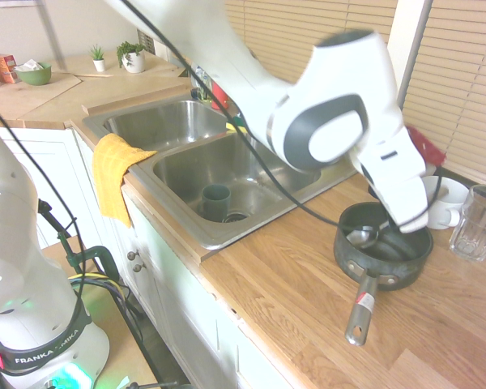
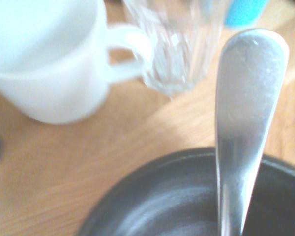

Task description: Put the spoon into the sink

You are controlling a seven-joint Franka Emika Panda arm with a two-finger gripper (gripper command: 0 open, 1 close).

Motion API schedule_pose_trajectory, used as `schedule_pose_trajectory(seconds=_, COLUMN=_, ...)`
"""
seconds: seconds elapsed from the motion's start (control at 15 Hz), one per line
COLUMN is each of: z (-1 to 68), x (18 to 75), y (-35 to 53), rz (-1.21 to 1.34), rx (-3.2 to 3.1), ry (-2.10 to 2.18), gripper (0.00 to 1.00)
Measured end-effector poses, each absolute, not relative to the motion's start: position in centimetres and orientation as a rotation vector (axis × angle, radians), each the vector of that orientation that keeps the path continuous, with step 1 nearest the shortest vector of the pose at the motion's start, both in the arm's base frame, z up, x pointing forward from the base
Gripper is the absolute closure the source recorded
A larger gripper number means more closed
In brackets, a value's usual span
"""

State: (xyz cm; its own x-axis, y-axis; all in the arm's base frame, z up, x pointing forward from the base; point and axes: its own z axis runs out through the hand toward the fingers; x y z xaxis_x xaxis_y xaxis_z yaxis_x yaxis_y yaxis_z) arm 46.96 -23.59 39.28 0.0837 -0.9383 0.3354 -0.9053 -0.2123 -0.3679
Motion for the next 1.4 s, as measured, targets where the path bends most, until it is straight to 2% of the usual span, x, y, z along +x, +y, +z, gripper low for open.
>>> schedule_pose_trajectory(seconds=0.27, z=47.0, x=45.0, y=-17.3, rz=-0.952, rx=-2.317, ry=1.777, gripper=1.0)
schedule_pose_trajectory(seconds=0.4, z=50.1, x=45.0, y=-11.0, rz=-0.987, rx=-2.393, ry=1.686, gripper=1.0)
schedule_pose_trajectory(seconds=0.53, z=50.1, x=46.2, y=-3.7, rz=-1.005, rx=-2.5, ry=1.592, gripper=1.0)
schedule_pose_trajectory(seconds=0.73, z=45.2, x=49.8, y=4.9, rz=-0.969, rx=-2.7, ry=1.472, gripper=1.0)
schedule_pose_trajectory(seconds=1.07, z=33.3, x=54.8, y=12.4, rz=-0.755, rx=-3.006, ry=1.326, gripper=1.0)
schedule_pose_trajectory(seconds=1.4, z=21.9, x=57.5, y=14.2, rz=-0.278, rx=-3.149, ry=1.284, gripper=1.0)
